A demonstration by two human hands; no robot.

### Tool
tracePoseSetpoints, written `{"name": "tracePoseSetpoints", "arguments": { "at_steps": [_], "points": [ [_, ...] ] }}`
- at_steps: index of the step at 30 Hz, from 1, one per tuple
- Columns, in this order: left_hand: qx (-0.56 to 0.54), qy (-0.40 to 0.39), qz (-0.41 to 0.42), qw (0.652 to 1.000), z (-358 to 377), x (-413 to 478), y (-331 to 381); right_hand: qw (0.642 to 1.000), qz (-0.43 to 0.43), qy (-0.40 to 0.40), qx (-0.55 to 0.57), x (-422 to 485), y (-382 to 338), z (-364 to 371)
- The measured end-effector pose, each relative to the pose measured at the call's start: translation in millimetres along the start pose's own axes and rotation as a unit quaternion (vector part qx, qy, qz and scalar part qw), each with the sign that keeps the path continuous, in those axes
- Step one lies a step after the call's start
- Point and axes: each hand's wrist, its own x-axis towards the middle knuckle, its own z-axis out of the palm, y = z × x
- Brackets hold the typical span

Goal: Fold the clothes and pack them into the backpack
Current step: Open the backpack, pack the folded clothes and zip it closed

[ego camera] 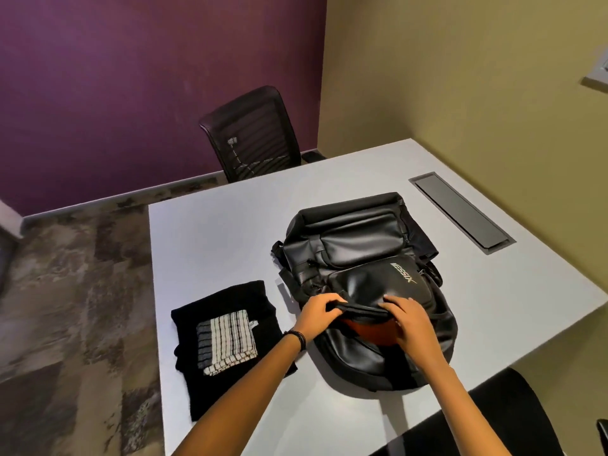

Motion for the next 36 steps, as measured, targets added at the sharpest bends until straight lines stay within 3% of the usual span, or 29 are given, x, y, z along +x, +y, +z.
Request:
{"name": "tracePoseSetpoints", "arguments": {
  "at_steps": [4, 9, 13, 16, 19, 22, 24, 30, 36],
  "points": [
    [0.041, -0.065, 0.012, 0.997, -5.3, -21.1, -8.9, 0.998, -0.046, -0.029, -0.009, -9.2, 8.1, 8.3],
    [0.044, -0.021, -0.004, 0.999, -28.9, -44.8, -33.7, 0.997, -0.036, -0.065, -0.016, -21.8, 17.0, 22.8],
    [0.056, 0.057, -0.02, 0.997, -52.9, -69.3, -59.4, 0.98, 0.024, -0.196, -0.026, -11.0, 9.2, 22.3],
    [0.109, 0.122, -0.042, 0.986, -70.6, -88.4, -78.3, 0.941, 0.089, -0.315, -0.081, 2.9, -2.7, 16.9],
    [0.162, 0.167, -0.084, 0.969, -85.0, -107.5, -99.5, 0.948, 0.127, -0.275, -0.093, 19.4, -34.0, 15.6],
    [0.202, 0.175, -0.118, 0.956, -95.9, -129.9, -116.4, 0.977, 0.103, -0.181, -0.049, 31.9, -73.9, 28.1],
    [0.228, 0.157, -0.144, 0.95, -99.1, -141.2, -124.3, 0.985, 0.065, -0.16, 0.015, 38.0, -100.1, 40.6],
    [0.25, 0.086, -0.203, 0.943, -104.4, -151.7, -137.9, 0.962, -0.074, -0.245, 0.095, 51.5, -177.2, 81.9],
    [0.273, 0.039, -0.231, 0.933, -99.3, -154.7, -139.8, 0.953, -0.084, -0.243, 0.161, 58.8, -232.7, 110.4]
  ]
}}
